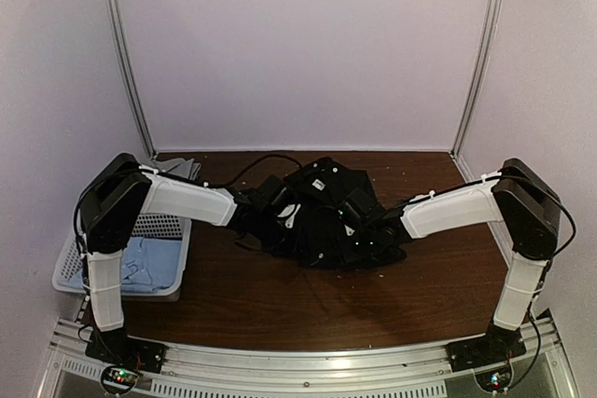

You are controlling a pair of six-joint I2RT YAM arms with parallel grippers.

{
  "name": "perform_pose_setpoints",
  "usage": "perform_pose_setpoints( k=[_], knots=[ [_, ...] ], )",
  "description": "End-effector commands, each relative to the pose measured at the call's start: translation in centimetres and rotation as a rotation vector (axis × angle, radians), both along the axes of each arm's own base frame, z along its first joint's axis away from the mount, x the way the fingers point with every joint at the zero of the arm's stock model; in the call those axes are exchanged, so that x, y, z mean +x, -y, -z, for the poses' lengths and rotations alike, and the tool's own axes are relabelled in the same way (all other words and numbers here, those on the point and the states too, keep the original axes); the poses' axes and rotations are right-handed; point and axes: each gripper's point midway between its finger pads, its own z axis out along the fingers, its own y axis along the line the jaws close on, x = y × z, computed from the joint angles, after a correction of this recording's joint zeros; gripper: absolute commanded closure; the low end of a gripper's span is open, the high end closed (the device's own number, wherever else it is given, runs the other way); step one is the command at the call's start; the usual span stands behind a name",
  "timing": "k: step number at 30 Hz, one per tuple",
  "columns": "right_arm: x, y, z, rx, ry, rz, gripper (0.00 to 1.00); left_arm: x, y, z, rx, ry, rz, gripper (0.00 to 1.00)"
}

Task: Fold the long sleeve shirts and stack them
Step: Pick up the crumpled shirt from the center of the board.

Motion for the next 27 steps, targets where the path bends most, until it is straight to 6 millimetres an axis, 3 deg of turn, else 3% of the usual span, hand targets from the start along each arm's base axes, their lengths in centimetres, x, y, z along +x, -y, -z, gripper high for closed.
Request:
perform_pose_setpoints(
  k=[1, 7, 13, 17, 21, 27],
  knots=[
    [0.6, -0.4, 0.1, -0.008, 0.002, 0.011, 0.52, 0.0, 1.5, -0.7, -0.036, 0.011, 0.056, 0.78],
    [1.1, -0.5, -0.7, -0.006, 0.017, 0.019, 0.77, 0.3, 1.2, -1.0, -0.02, 0.026, 0.047, 1.0],
    [2.2, 0.8, -3.2, -0.004, 0.057, 0.059, 0.92, 1.9, -0.6, -3.5, 0.01, 0.094, -0.028, 1.0],
    [3.8, 3.0, -6.0, 0.008, 0.108, 0.118, 0.97, 4.8, -3.9, -7.1, 0.007, 0.172, -0.125, 1.0],
    [5.7, 6.1, -8.4, -0.001, 0.165, 0.188, 0.99, 8.7, -8.5, -11.2, 0.015, 0.261, -0.235, 1.0],
    [10.1, 13.2, -11.7, -0.03, 0.245, 0.346, 1.0, 15.6, -16.1, -16.8, 0.048, 0.389, -0.389, 1.0]
  ],
)
